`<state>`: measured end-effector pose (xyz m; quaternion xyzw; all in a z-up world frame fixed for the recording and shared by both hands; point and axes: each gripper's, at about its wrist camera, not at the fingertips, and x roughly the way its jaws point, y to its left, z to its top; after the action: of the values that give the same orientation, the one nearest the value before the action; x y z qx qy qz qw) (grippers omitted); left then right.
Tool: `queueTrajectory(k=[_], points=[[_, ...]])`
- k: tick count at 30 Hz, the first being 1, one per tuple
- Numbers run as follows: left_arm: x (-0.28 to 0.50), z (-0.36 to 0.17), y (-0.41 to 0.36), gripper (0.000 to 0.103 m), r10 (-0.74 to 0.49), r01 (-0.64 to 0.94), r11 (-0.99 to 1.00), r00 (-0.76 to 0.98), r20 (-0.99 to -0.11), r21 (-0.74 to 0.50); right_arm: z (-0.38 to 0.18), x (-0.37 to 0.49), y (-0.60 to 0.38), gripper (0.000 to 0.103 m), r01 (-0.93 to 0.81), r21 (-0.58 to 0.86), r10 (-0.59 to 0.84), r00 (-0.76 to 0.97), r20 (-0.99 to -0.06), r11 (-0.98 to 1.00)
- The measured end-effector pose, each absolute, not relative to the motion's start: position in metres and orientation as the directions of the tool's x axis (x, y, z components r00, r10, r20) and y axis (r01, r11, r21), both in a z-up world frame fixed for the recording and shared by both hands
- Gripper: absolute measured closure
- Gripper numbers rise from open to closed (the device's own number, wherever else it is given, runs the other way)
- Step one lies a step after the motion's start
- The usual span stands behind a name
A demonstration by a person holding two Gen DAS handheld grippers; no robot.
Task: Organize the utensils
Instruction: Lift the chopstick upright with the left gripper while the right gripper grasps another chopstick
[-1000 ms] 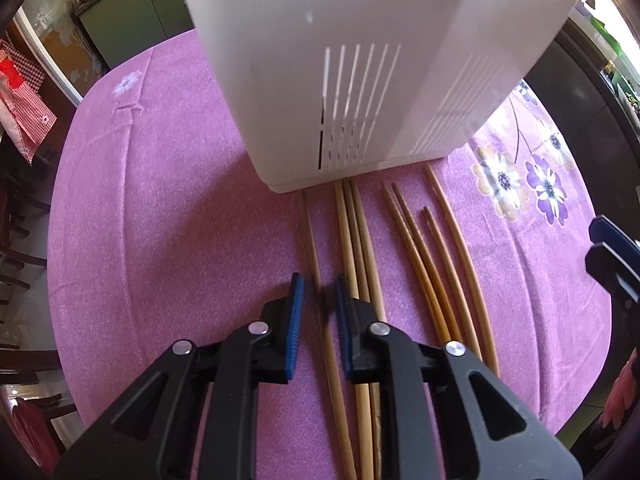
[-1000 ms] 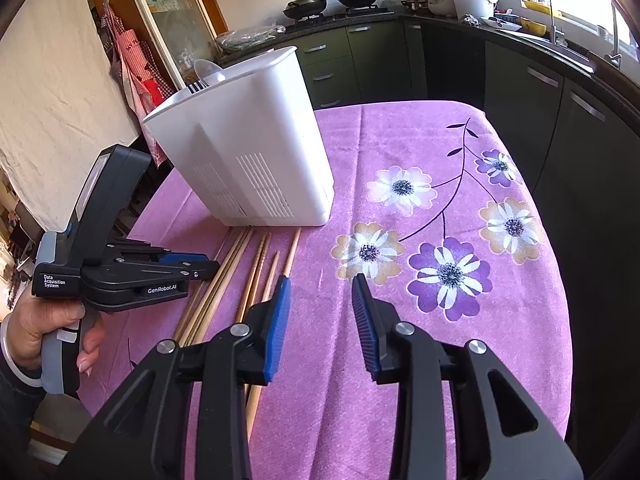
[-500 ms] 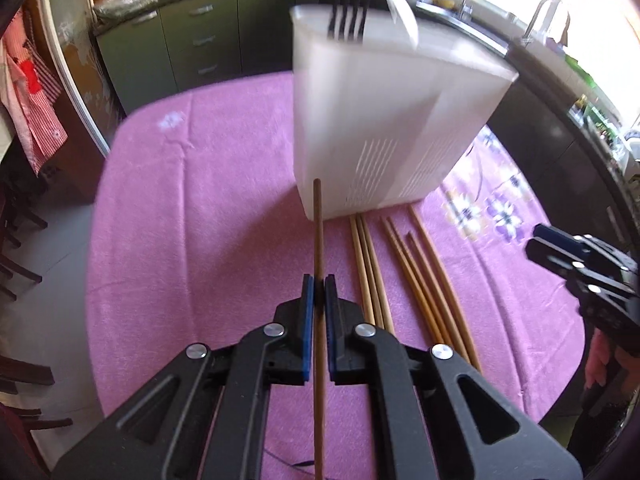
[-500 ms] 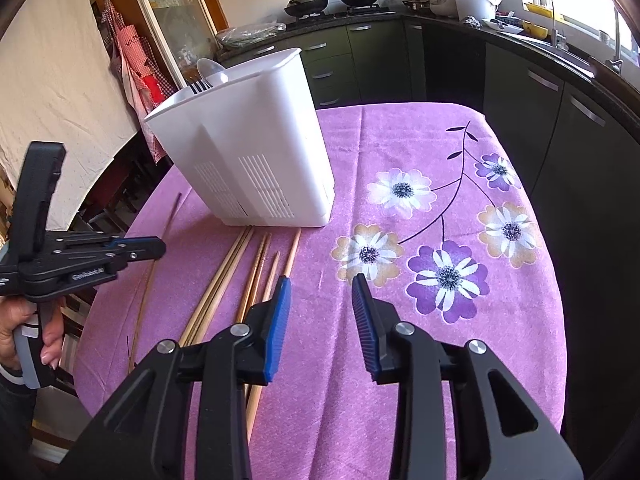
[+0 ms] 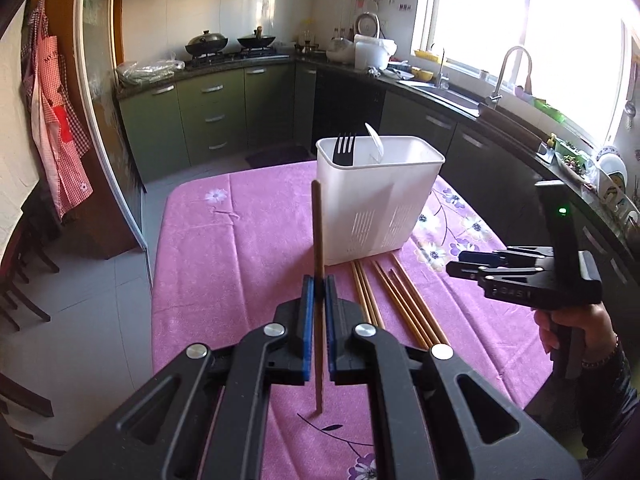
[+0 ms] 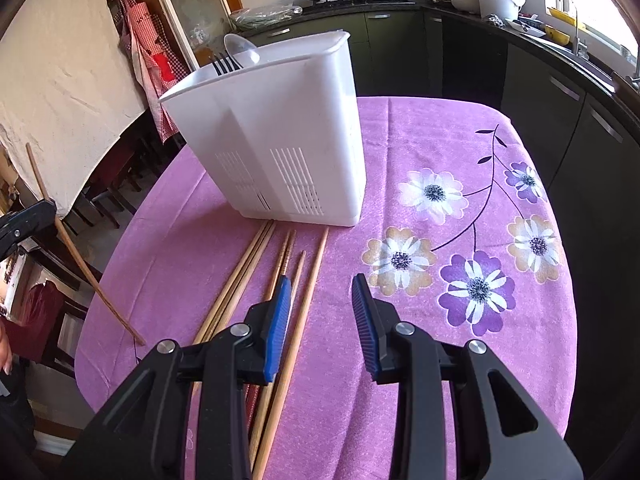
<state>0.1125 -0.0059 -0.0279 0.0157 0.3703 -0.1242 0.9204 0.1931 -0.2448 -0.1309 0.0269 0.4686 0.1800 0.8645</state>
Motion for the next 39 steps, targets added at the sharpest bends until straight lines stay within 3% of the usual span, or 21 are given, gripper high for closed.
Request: queueTrajectory(k=[18,21,27,31,39], points=[[0.07,-0.024,0.0,0.097,-0.219,0.265,0.964,0.726,-0.651,-0.028,-0.179,0.237,-0.193,0.077,-0.289,0.124,0.221,0.333,-0.916,0.949],[0.069,-0.023,0.0,0.097,-0.22,0.269,0.963,0.726,-0.651,-0.025,-0.179,0.237,-0.182,0.079,-0.296,0.084,0.187,0.342,-0.921,0.951],[0.067,-0.023,0.0,0.097,-0.22,0.272,0.962,0.726,-0.651,-0.021,-0.182,0.241,-0.175,0.093,-0.278,0.09,0.182,0.326,-0.928,0.956],[0.065,-0.022,-0.001,0.097,-0.221,0.274,0.961,0.727,-0.65,-0.02,-0.185,0.24,-0.181,0.093,-0.258,0.149,0.229,0.315,-0.921,0.955],[0.061,-0.022,-0.004,0.097,-0.22,0.281,0.96,0.725,-0.653,-0.012,-0.187,0.239,-0.165,0.095,-0.283,0.053,0.154,0.35,-0.924,0.958]])
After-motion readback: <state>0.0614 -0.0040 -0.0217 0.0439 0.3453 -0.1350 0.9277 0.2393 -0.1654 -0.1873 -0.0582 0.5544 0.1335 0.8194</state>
